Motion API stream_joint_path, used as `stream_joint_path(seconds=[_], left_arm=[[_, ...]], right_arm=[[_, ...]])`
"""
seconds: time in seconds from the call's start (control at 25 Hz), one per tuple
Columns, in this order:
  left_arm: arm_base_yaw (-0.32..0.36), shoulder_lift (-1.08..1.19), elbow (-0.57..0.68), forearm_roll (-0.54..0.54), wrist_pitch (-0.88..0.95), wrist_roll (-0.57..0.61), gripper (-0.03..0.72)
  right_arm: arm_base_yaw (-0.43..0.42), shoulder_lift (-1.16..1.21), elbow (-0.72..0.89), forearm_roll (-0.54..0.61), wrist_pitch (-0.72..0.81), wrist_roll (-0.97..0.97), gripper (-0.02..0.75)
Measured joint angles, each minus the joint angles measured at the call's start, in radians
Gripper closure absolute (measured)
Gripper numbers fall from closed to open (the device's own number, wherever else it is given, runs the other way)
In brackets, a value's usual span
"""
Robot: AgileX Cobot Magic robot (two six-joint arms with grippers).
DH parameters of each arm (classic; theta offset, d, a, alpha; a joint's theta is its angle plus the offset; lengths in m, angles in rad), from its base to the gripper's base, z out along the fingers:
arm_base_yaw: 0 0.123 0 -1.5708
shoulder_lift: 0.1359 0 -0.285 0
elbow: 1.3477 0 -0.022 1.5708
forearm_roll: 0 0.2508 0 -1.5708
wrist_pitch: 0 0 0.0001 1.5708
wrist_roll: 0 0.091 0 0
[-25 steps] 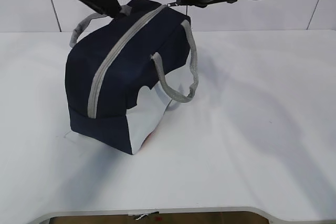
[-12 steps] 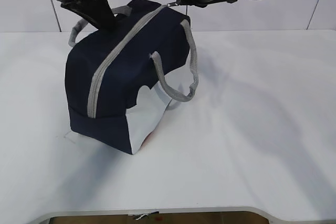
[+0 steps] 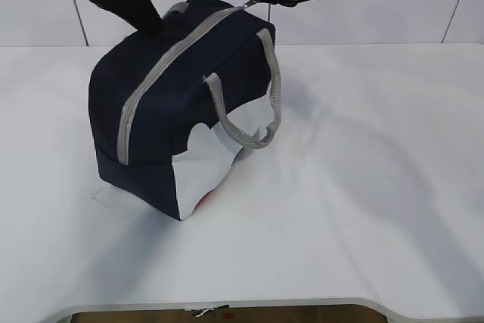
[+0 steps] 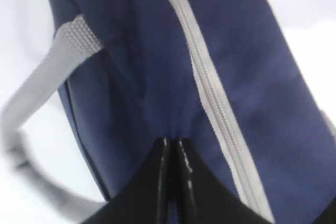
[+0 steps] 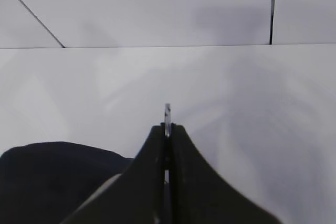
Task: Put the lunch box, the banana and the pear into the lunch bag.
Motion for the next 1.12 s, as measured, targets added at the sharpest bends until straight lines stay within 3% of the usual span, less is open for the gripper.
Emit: stream_joint_path(seconds=[0.16, 1.12], left_arm=[[0.0, -0.036, 0.0, 0.002, -0.002, 0.017, 0.69], [0.0, -0.063, 0.0, 0.038, 0.004, 0.031, 0.692]], right_arm=[[-0.005, 0.032, 0.0, -0.042, -0.016, 0.0, 0.721], [-0.026, 0.135, -0.004, -0.049, 0.011, 0.0, 0.721]])
